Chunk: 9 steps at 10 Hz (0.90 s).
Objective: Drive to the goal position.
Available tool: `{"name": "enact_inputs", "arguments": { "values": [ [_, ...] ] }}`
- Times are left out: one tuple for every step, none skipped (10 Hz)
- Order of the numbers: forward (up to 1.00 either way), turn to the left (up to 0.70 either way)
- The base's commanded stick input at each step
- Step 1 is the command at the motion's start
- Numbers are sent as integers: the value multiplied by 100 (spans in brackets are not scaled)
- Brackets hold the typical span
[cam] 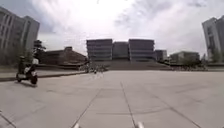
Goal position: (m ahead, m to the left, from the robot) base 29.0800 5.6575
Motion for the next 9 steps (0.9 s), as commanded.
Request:
{"name": "enact_inputs", "arguments": {
  "values": [
    [70,0],
    [70,0],
    [70,0],
    [70,0],
    [70,0],
    [70,0],
    [70,0],
    [70,0],
    [70,0]
  ]
}}
